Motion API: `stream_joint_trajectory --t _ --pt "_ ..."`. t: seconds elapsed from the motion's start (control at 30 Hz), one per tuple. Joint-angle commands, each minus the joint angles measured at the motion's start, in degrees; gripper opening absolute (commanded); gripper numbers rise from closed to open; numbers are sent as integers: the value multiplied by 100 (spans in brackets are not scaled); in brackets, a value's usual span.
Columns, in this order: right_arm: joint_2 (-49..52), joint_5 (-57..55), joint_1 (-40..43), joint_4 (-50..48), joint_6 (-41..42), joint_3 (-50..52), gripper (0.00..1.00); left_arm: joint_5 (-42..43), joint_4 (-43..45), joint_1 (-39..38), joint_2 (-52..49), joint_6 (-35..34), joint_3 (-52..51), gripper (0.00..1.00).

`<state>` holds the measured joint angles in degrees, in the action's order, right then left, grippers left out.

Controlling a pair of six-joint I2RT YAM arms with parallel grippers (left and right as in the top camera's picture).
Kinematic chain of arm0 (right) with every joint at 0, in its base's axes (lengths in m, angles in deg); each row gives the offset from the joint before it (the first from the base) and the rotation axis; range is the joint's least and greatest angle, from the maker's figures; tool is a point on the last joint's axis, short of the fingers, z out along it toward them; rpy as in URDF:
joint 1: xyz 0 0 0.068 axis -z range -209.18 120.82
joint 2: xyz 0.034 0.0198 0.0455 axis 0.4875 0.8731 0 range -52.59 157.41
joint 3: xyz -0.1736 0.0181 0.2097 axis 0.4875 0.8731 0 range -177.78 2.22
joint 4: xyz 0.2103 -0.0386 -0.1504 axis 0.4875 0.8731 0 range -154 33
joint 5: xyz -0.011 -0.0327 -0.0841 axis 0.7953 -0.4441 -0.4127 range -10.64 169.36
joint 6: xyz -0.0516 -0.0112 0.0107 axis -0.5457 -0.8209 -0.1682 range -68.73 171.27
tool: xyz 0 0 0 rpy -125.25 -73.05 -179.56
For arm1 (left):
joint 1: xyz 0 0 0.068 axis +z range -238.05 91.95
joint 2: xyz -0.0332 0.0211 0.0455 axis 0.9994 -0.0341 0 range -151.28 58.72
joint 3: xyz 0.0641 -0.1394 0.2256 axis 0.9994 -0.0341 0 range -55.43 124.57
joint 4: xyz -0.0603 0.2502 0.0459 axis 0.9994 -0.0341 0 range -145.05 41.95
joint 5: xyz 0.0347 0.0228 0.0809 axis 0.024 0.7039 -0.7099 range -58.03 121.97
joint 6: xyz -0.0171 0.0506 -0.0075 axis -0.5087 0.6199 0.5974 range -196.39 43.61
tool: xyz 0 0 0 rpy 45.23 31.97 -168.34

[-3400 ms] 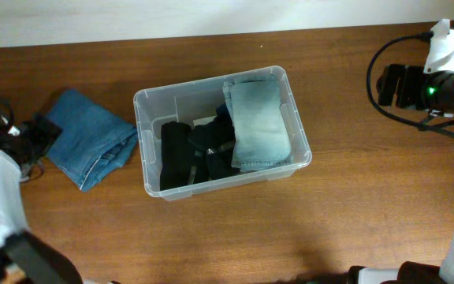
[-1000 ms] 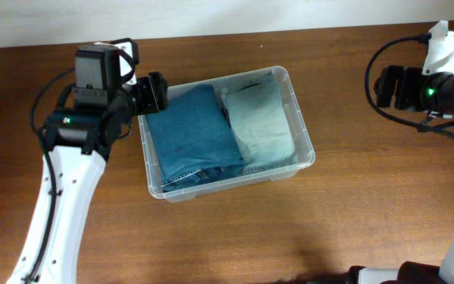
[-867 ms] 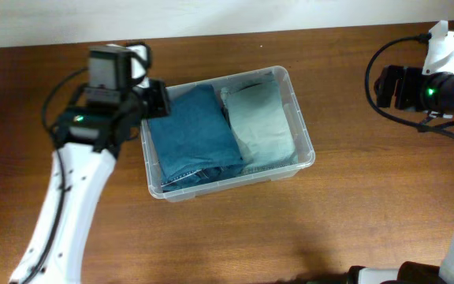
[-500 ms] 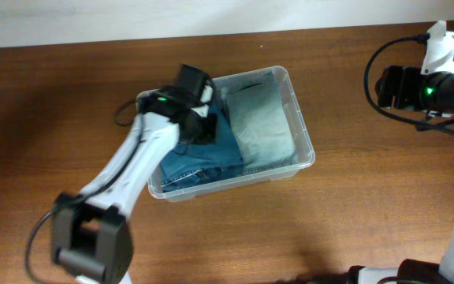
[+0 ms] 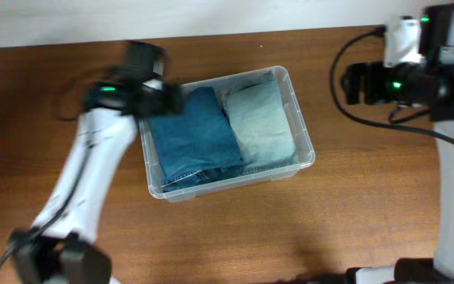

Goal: Pack container

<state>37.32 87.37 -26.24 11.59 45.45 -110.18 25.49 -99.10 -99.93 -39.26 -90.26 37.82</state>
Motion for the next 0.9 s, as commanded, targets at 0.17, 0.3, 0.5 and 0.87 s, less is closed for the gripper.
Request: stream_joint_trajectory --t 0.17,0.3,0.5,0.87 --pt "804 57 -181 -365 -85 -66 99 -243 -210 1014 245 76 94 99" --pt "667 7 -179 -190 -94 -66 98 -234 -765 1303 518 74 92 99" --pt "20 -188 -175 39 -79 76 98 -236 -1141 1390 1604 131 -201 99" --pt "-4236 -435 -181 -2601 92 4684 98 -149 269 1392 5560 -52 -3532 99"
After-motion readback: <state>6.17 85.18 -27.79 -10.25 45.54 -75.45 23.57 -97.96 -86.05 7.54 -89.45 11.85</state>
